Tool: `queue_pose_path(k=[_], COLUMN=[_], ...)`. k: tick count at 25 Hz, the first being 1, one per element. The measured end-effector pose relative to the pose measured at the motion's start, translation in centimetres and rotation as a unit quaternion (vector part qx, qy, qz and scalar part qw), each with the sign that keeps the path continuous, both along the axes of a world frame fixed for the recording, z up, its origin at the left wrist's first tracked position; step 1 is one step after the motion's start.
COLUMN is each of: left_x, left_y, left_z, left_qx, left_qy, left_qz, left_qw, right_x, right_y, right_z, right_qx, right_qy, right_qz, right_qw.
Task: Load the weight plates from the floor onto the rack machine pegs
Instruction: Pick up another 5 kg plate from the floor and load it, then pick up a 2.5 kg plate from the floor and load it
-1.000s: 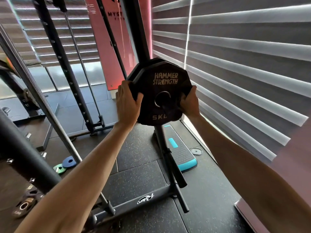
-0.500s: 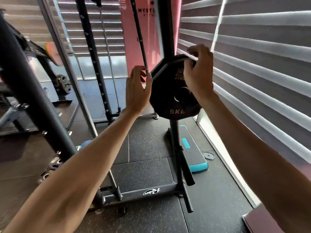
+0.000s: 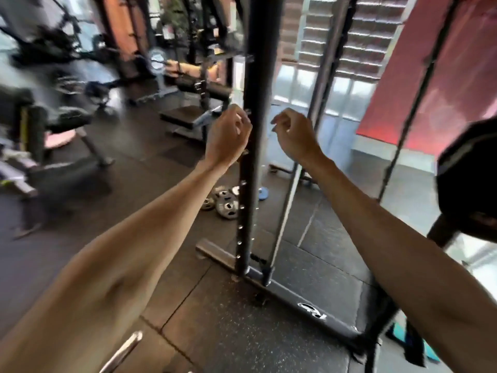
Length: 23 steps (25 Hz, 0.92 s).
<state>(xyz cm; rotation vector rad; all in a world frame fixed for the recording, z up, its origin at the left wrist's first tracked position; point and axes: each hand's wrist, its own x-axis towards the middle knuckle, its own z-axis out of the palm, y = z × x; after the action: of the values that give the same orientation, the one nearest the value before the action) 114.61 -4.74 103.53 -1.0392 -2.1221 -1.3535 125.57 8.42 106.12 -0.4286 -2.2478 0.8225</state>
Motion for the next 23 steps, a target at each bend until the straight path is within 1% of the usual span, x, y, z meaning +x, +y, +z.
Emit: queue_pose_path(k=[3, 6, 9, 13, 16, 19, 23], left_x=[-5.3, -9.6, -13.1, -16.9, -20.1, -23.2, -28.8], left_y=[-8.8, -17.1, -23.8, -30.8, -35.4, -37.7, -37.0], left_z=[-5.5, -10.8, -14.9, -19.9, -24.2, -28.8, -34.1], left_qx=[-0.089, -0.162, -0.206, -0.234, -0.263, -0.303, -0.296], left_qy=[-0.064, -0.137, -0.208, -0.303, -0.366, -0.402, -0.460], left_qz=[0.083, 0.150, 0.191, 0.203, 0.225, 0.225, 0.215], left_qw=[0.990, 0.966, 0.937, 0.901, 0.864, 0.834, 0.809], right_x=[-8.0, -14.9, -20.3, -26.3, -30.1, -33.3, -39.9], right_y=[-6.8, -14.0, -20.4, -27.8, -31.4, -32.9, -33.1], right_z=[-4.2, -8.4, -12.4, -18.3, -22.7, -26.8, -32.1], right_qx=[-0.015, 0.000, 0.017, 0.070, 0.087, 0.125, 0.121], right_qy=[-0.091, -0.185, -0.264, -0.357, -0.405, -0.454, -0.486], right_qz=[0.101, 0.198, 0.274, 0.343, 0.368, 0.398, 0.414], right_qw=[0.991, 0.963, 0.925, 0.866, 0.832, 0.787, 0.760])
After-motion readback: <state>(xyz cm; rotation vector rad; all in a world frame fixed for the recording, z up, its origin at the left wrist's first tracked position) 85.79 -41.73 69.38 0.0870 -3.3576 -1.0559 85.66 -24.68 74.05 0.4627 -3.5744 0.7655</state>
